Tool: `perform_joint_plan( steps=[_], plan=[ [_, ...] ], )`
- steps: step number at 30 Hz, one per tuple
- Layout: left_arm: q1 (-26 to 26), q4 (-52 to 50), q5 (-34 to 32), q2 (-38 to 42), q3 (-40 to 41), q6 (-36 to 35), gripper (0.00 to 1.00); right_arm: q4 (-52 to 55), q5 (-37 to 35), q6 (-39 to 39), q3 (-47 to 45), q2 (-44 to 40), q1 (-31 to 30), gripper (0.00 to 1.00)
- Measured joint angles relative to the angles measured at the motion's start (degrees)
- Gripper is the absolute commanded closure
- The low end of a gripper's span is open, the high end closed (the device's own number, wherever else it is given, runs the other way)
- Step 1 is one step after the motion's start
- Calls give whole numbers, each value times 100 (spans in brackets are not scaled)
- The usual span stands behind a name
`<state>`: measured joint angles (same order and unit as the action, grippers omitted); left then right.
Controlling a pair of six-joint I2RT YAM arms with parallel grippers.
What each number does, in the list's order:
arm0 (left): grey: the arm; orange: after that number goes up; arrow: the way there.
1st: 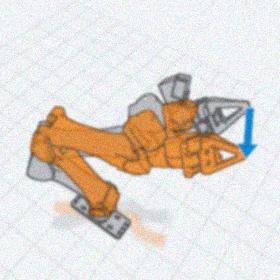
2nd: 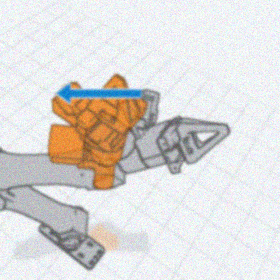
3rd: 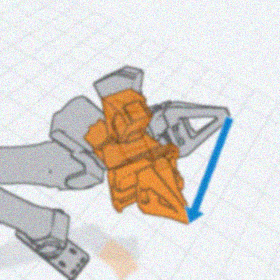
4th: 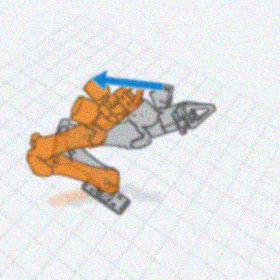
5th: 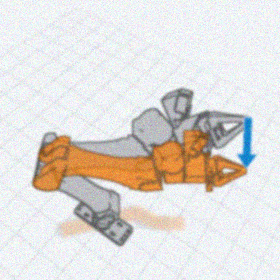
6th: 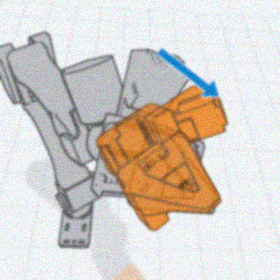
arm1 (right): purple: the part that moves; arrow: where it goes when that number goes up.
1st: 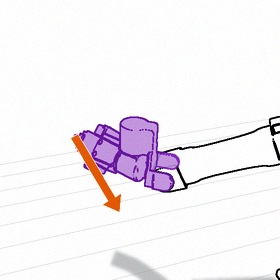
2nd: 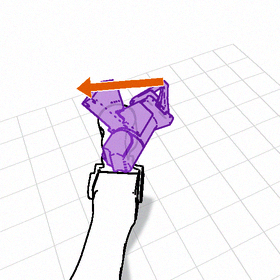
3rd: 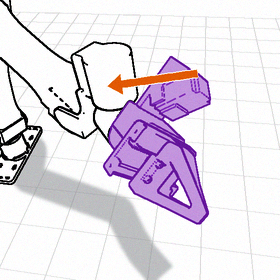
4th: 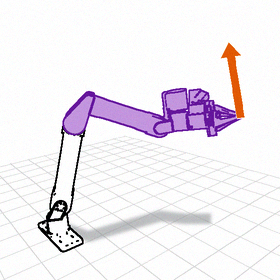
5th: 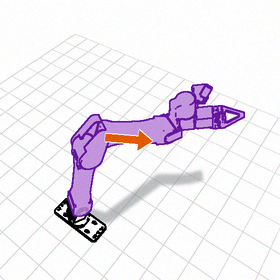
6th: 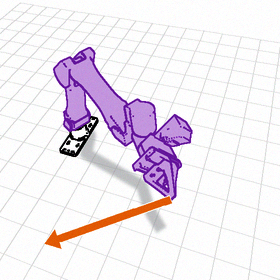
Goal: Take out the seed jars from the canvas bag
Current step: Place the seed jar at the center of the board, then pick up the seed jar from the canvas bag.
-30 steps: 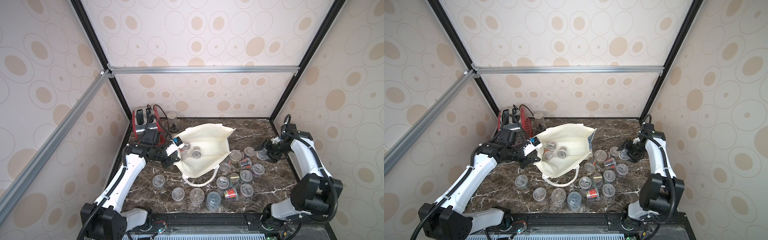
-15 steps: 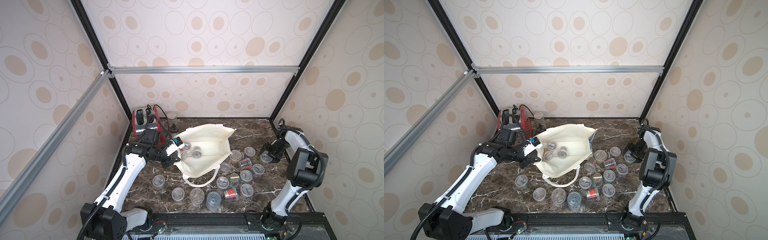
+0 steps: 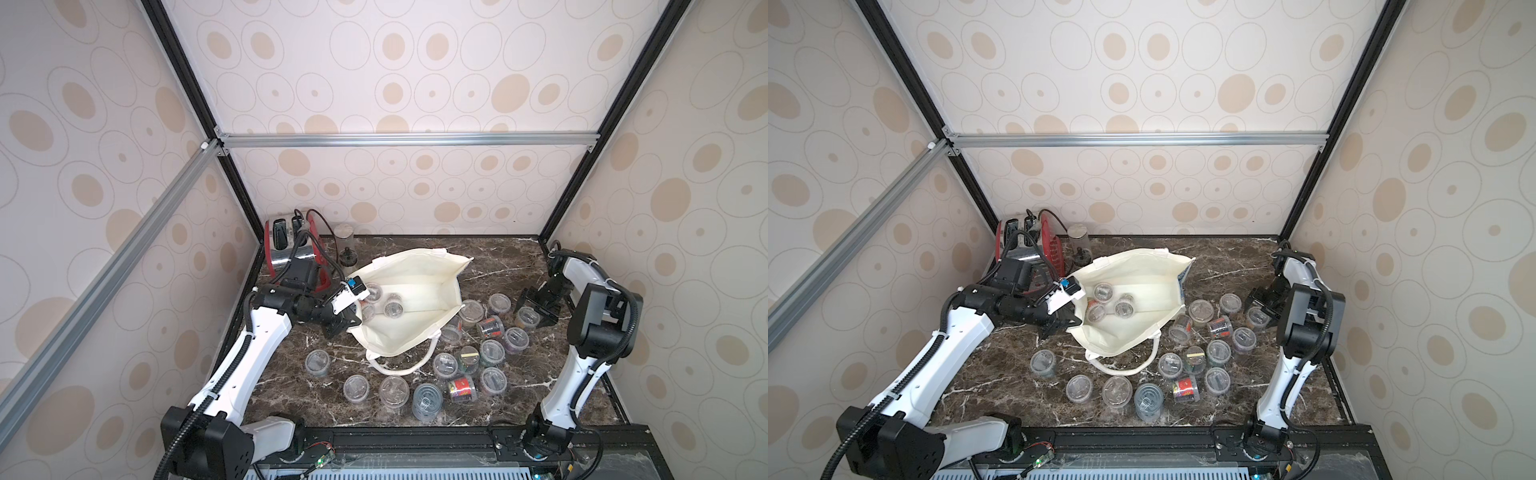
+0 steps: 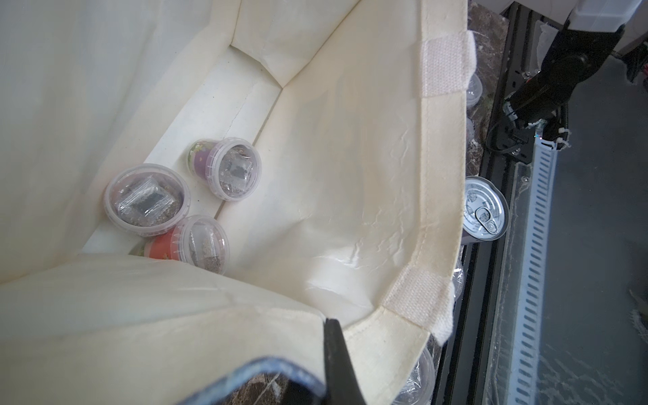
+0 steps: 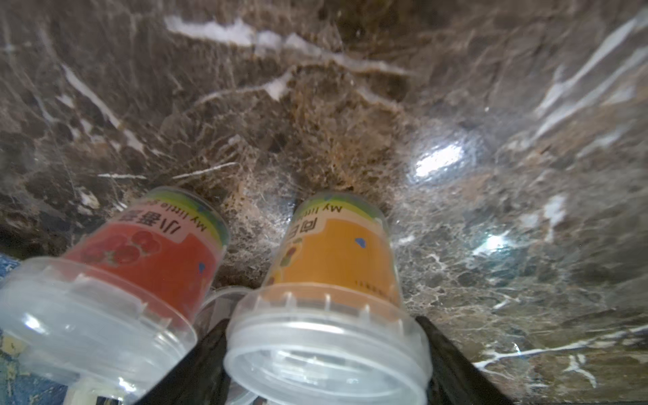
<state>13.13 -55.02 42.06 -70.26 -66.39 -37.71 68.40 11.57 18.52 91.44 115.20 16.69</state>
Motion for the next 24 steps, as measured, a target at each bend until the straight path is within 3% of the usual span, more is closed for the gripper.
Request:
perform_joint_plan(
  steps=[5, 10, 14, 19, 24],
  plan=[
    [0, -7, -2, 103, 129, -70, 100, 70, -44, -46, 140, -286, -197, 18],
    [0, -11, 2, 127, 243, -98, 100, 155, -195, -208, 186, -1252, -850, 17],
    [0, -31, 98, 125, 334, -203, 100, -66, -428, -313, 188, -2277, -1915, 18],
    [-17, -256, 286, 101, 505, -527, 100, -894, -750, -337, -452, -4009, -3707, 20],
    [-22, -269, 299, 98, 522, -564, 100, -1381, -1172, -275, -907, -4962, -4763, 19]
  ],
)
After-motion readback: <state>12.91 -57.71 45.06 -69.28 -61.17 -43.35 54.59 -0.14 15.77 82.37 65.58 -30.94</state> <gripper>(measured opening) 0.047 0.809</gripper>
